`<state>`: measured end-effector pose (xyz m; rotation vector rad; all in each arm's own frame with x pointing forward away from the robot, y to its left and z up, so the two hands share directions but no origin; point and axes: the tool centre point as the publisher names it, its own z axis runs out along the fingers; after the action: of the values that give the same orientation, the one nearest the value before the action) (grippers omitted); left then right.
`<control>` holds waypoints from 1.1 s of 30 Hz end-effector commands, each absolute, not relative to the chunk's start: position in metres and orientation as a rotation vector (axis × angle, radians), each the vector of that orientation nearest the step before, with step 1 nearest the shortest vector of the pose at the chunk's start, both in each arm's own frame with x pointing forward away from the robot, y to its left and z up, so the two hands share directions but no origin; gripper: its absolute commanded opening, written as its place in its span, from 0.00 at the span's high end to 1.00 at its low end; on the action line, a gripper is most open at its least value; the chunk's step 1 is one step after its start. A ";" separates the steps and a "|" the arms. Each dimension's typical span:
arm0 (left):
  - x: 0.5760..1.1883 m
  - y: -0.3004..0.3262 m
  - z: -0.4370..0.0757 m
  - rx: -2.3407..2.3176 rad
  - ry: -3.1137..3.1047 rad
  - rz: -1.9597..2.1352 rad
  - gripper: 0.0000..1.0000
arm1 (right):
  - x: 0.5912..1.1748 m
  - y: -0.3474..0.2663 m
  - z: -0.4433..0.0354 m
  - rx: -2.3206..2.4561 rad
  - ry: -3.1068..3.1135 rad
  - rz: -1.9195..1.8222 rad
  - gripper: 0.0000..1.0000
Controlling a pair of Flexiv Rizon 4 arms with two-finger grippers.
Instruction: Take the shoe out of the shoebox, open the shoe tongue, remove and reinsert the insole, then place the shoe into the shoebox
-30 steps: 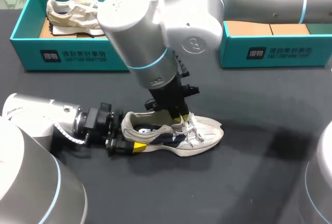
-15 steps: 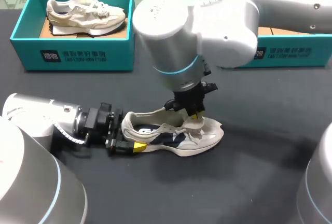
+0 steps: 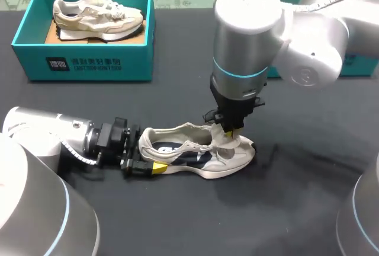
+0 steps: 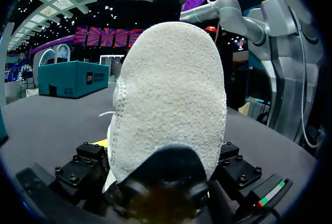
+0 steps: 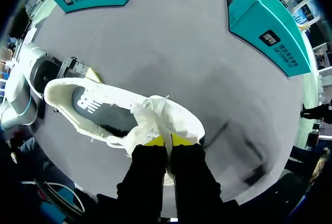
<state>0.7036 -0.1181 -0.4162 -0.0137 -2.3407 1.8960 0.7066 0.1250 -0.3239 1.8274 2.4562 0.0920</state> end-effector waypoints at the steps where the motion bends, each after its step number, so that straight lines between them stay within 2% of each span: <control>1: 0.702 -0.118 -0.417 -0.012 -2.342 1.896 1.00 | 0.705 0.117 -0.328 1.892 2.546 0.264 1.00; 11: 0.702 -0.118 -0.417 -0.012 -2.342 1.896 1.00 | 0.701 0.102 -0.348 1.963 2.562 0.522 1.00; 21: 0.702 -0.118 -0.417 -0.012 -2.342 1.896 1.00 | 0.701 0.094 -0.362 2.106 2.554 0.568 1.00; 22: 0.702 -0.118 -0.417 -0.012 -2.342 1.896 1.00 | 0.701 0.094 -0.363 2.115 2.554 0.567 0.98; 25: 0.702 -0.118 -0.417 -0.012 -2.342 1.896 1.00 | 0.701 0.092 -0.364 2.140 2.550 0.561 0.75; 33: 0.702 -0.118 -0.417 -0.012 -2.342 1.896 1.00 | 0.698 0.085 -0.354 2.170 2.520 0.489 0.56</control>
<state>0.7035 -0.1183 -0.4163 -0.0133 -2.3415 1.8958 0.7016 0.0913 -0.3586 2.1665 2.5190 0.4691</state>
